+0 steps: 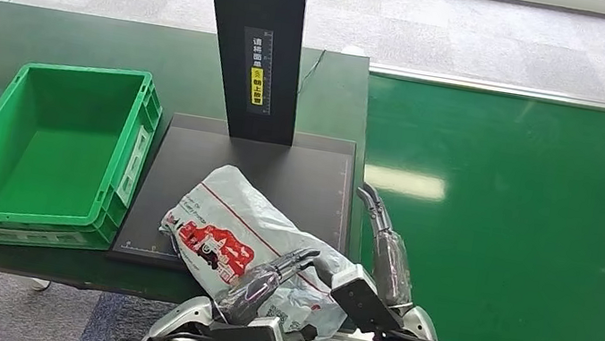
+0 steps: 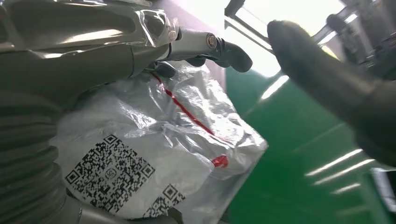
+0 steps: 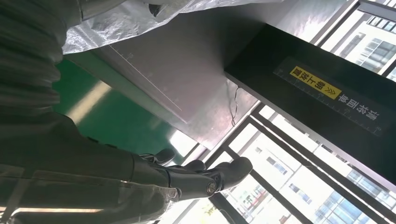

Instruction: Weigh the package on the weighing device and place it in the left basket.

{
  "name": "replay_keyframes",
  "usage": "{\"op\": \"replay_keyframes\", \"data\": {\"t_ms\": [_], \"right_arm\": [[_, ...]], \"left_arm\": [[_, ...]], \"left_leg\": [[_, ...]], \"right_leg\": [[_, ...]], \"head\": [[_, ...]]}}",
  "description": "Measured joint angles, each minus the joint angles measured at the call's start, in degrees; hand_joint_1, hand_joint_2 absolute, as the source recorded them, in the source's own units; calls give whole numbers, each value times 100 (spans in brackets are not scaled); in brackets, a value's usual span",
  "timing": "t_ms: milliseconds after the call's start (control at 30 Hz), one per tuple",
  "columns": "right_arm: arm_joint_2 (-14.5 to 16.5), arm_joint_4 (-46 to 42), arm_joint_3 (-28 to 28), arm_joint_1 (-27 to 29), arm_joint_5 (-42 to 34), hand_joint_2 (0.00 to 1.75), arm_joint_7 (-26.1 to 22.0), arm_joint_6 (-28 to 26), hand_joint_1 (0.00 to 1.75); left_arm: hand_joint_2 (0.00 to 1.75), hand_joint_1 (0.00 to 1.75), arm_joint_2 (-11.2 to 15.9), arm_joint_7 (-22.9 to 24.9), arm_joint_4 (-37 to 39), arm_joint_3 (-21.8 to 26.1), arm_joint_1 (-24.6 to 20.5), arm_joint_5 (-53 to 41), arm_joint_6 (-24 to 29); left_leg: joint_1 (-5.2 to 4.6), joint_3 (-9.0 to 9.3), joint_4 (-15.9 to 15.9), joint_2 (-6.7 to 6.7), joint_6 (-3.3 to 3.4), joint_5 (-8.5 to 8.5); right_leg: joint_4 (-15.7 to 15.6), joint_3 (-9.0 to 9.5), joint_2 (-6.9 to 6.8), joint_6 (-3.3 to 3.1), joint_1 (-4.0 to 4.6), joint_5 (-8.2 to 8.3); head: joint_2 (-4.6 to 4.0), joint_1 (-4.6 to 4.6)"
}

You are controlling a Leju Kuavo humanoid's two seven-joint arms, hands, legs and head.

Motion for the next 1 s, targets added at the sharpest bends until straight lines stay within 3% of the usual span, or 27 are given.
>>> {"op": "replay_keyframes", "data": {"t_ms": [100,300,367,400,500,533,700,1000], "right_arm": [[17,-9,-40,58,-17,175,-10,-9,0],[46,-48,-92,135,-50,175,-48,-19,0],[49,-75,-112,145,-54,175,-54,-21,0],[49,-86,-121,148,-55,175,-55,-22,0],[51,-127,-132,163,-55,175,-55,-23,0],[54,-145,-135,173,-55,175,-55,-22,0],[58,-257,-169,273,-63,175,-60,-22,0],[61,-356,-193,346,-66,175,-63,-22,0]], "left_arm": [[175,0,-28,312,145,3,-42,-259,266],[175,0,-86,461,298,65,-83,-401,477],[175,12,-98,495,324,75,-87,-433,514],[175,31,-102,504,336,81,-89,-442,525],[175,141,-116,497,360,105,-94,-459,570],[175,166,-124,478,362,120,-94,-468,610],[175,171,-157,382,241,288,-59,-517,920],[175,175,-189,422,128,464,-52,-569,1015]], "left_leg": [[0,0,0,0,0,0],[0,1,0,0,0,0],[0,1,0,0,0,0],[0,2,0,0,0,0],[0,2,0,0,0,0],[0,2,0,0,0,0],[0,2,0,0,0,0],[0,2,0,0,0,0]], "right_leg": [[0,1,0,0,0,0],[0,1,0,0,0,0],[0,1,0,0,0,0],[0,1,0,0,0,0],[0,2,0,0,0,0],[0,2,0,0,0,0],[0,2,0,0,0,1],[0,3,0,0,0,1]], "head": [[0,0],[0,-1],[0,-1],[0,-1],[0,0],[0,0],[0,-1],[0,-1]]}}
